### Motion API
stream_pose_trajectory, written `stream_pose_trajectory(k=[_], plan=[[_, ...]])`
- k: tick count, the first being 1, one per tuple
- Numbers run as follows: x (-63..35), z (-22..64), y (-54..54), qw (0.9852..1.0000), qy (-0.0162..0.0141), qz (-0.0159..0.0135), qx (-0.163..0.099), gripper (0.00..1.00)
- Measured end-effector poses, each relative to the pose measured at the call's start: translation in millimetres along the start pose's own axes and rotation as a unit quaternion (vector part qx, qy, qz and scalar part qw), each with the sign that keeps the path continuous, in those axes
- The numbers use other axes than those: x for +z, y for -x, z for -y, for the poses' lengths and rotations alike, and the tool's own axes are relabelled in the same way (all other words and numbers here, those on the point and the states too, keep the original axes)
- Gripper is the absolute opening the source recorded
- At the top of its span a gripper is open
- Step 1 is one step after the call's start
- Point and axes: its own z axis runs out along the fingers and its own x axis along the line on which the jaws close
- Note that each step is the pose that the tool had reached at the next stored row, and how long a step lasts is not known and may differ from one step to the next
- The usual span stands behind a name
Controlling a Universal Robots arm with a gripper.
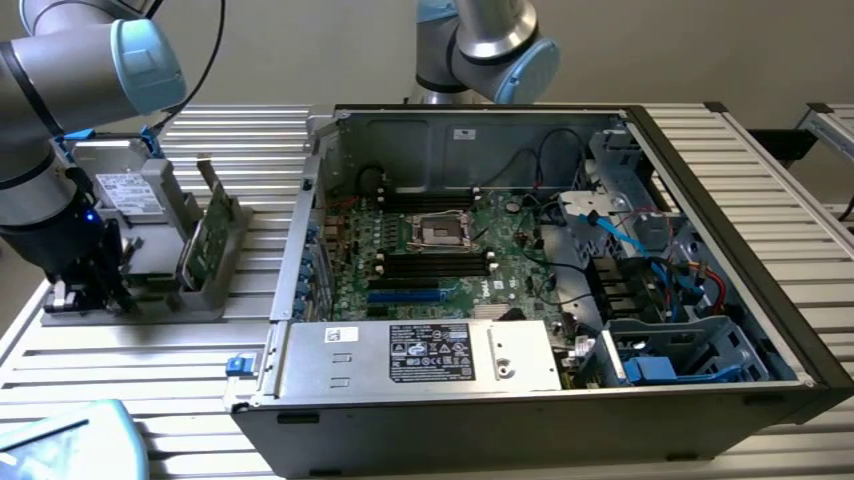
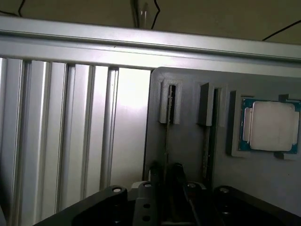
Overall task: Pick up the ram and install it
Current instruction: 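Pick up the ram and move it above insertion slot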
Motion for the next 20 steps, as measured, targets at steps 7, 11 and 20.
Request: stream_pose_trajectory(k=[7,11,20], plan=[[0.0,0.0,-0.4,1.0000,-0.0001,0.0001,0.001,0.14],[0.0,0.0,-0.7,1.0000,-0.0001,0.0001,0.002,0.14],[-0.3,-0.3,-0.9,1.0000,-0.0002,0.0002,0.003,0.14]])
